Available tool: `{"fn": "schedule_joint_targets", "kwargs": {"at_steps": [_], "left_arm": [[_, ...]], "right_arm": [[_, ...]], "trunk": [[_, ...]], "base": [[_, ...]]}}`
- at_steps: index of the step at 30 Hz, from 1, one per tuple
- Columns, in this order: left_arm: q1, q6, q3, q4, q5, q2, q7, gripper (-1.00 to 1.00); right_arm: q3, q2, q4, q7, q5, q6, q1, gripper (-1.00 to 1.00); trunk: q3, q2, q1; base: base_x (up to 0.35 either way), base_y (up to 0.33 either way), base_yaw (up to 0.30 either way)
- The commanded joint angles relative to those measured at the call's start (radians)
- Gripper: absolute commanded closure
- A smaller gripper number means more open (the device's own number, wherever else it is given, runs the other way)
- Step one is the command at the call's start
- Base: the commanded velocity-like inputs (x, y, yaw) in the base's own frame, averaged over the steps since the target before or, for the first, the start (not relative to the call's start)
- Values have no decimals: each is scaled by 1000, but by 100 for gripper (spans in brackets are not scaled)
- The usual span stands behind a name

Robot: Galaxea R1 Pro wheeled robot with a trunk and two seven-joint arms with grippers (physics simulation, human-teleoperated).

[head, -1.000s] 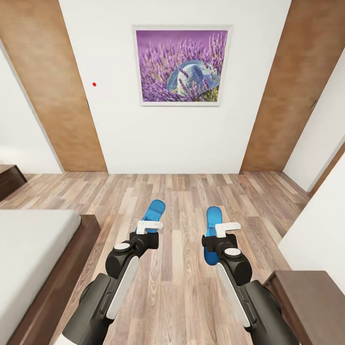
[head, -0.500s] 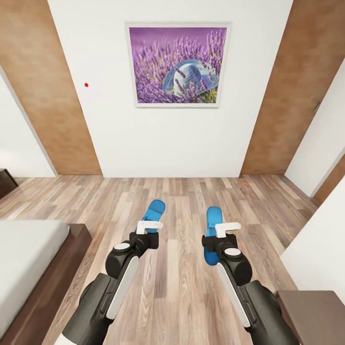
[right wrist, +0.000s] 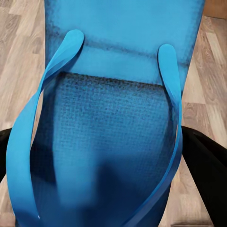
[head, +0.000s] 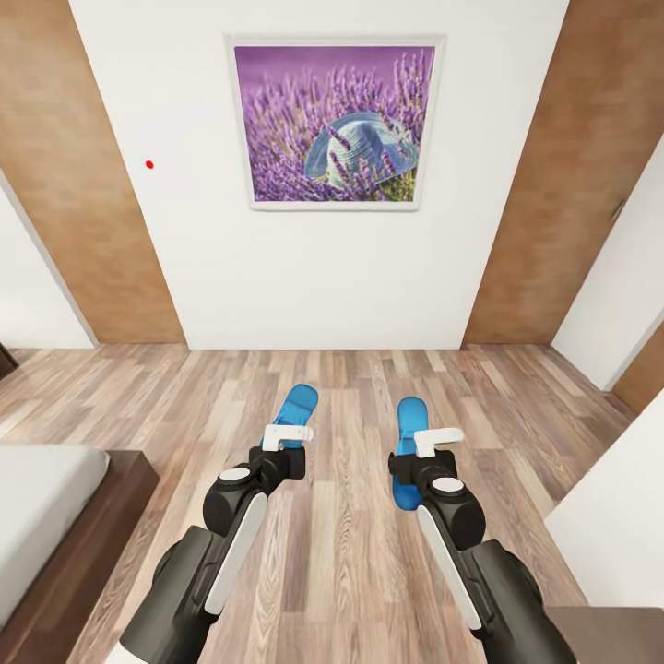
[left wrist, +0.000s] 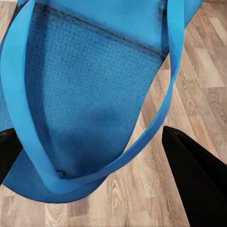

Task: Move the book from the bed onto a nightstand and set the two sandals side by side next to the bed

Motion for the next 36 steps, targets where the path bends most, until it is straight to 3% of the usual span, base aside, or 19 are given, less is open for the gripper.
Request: {"fn": "schedule_joint_targets", "kwargs": {"at_steps": [1, 17, 36], "left_arm": [[-1, 4, -1, -1, 9, 0, 10, 100], [-1, 4, -1, -1, 9, 0, 10, 100], [-1, 2, -1, -1, 9, 0, 10, 100]], "right_arm": [[1, 0, -1, -9, -7, 4, -1, 100], [1, 0, -1, -9, -7, 4, -1, 100], [1, 0, -1, -9, -7, 4, -1, 100]], "trunk": [[-2, -2, 1], [-2, -2, 1], [-2, -2, 1]], "base": [[327, -139, 80], [327, -134, 228], [328, -11, 267]]}}
